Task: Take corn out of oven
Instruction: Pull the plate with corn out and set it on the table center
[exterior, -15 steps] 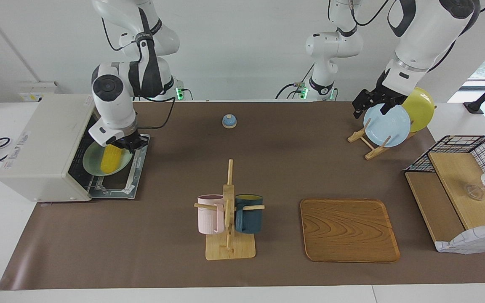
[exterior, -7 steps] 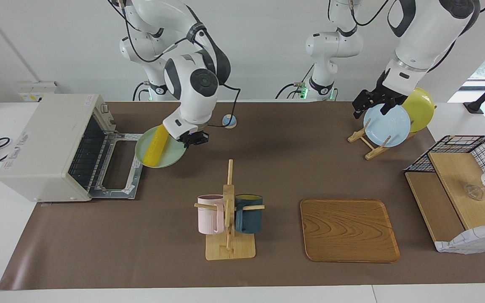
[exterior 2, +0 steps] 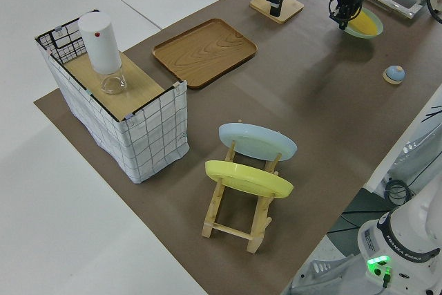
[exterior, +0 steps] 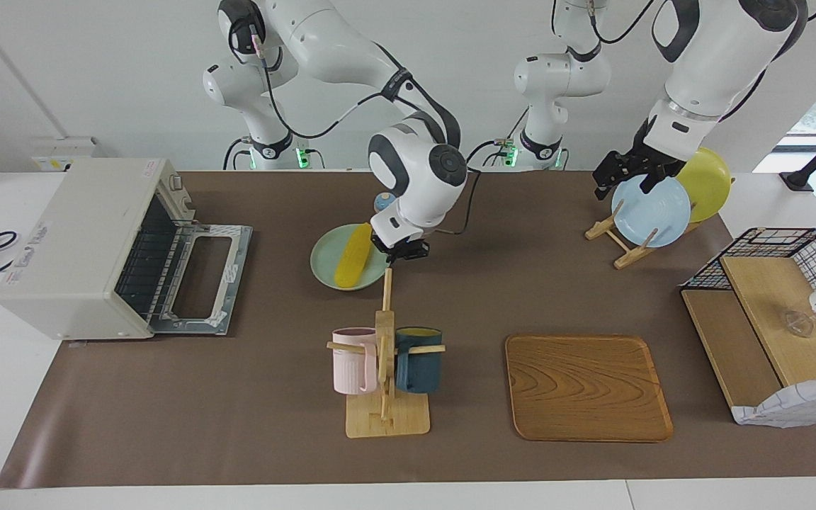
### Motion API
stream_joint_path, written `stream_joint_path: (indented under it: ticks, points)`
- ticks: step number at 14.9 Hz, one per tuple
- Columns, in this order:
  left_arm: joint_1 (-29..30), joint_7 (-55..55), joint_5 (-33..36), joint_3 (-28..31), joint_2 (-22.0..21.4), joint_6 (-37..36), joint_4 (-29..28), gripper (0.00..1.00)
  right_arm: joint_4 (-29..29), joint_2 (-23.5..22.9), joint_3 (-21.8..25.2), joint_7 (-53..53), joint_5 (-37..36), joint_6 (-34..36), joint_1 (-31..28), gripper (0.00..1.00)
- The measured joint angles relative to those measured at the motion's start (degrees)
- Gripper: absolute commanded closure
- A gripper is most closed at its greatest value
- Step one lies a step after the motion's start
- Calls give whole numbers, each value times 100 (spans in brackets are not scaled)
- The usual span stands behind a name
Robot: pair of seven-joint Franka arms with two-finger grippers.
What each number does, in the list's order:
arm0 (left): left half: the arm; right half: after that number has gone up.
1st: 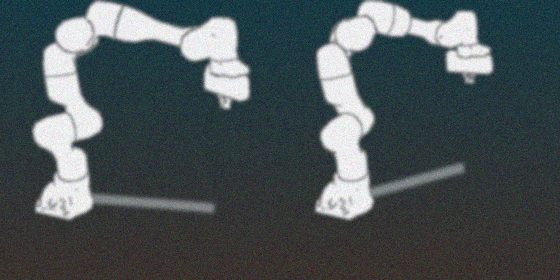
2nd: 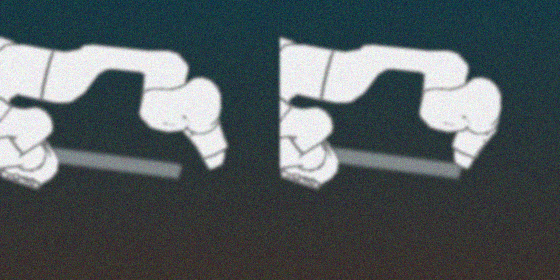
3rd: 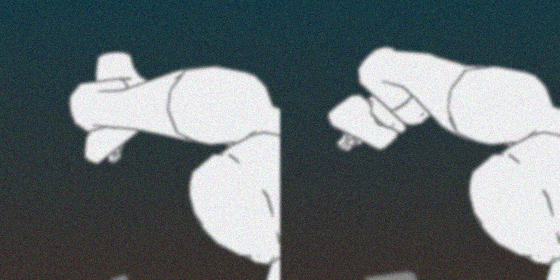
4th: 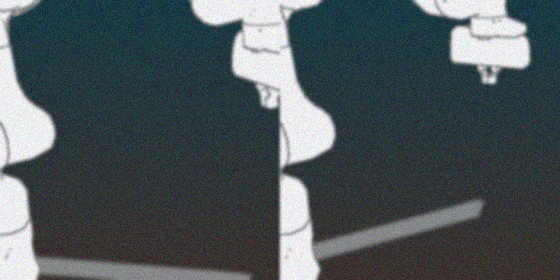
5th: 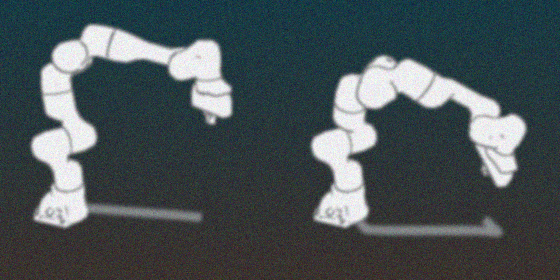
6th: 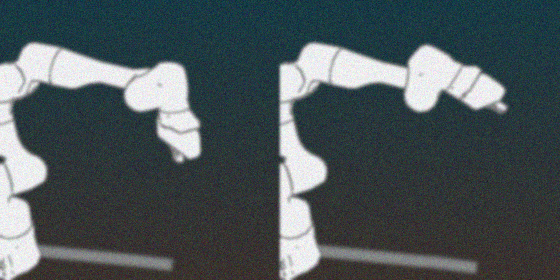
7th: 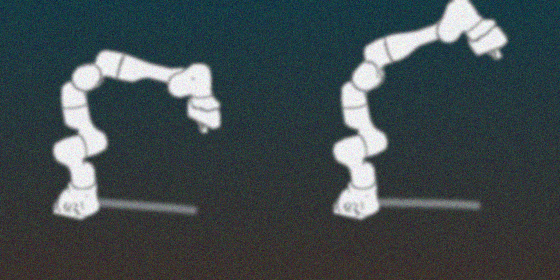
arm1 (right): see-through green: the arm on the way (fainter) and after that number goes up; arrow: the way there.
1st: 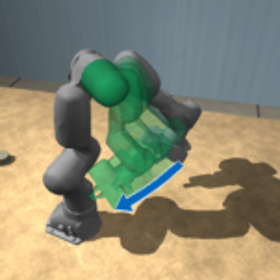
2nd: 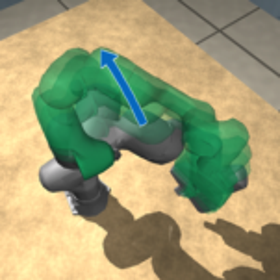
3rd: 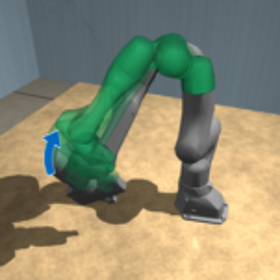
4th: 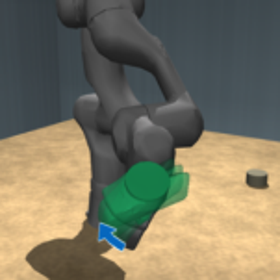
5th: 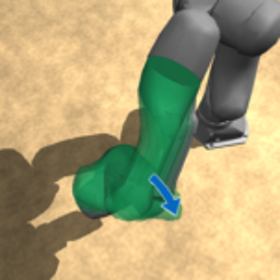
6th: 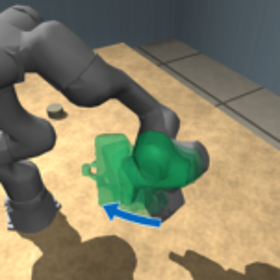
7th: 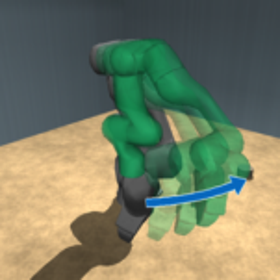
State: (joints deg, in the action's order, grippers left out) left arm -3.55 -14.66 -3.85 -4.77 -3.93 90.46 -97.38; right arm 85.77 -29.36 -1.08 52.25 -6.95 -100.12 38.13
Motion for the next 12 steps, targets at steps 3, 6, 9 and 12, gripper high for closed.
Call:
stream_joint_path:
  ticks: [3,6,9,12]
  points:
    - [0,-1,0,0,0,17,0,0,-63,-39,-171,28,236,-422,12,100]
    - [0,-2,0,0,0,56,0,0,18,-65,-193,52,315,-722,59,100]
    - [0,-3,0,0,0,67,-3,0,164,-83,-253,307,578,-1068,72,100]
    - [0,-3,0,0,0,71,-4,0,276,-82,-262,381,784,-1373,52,100]
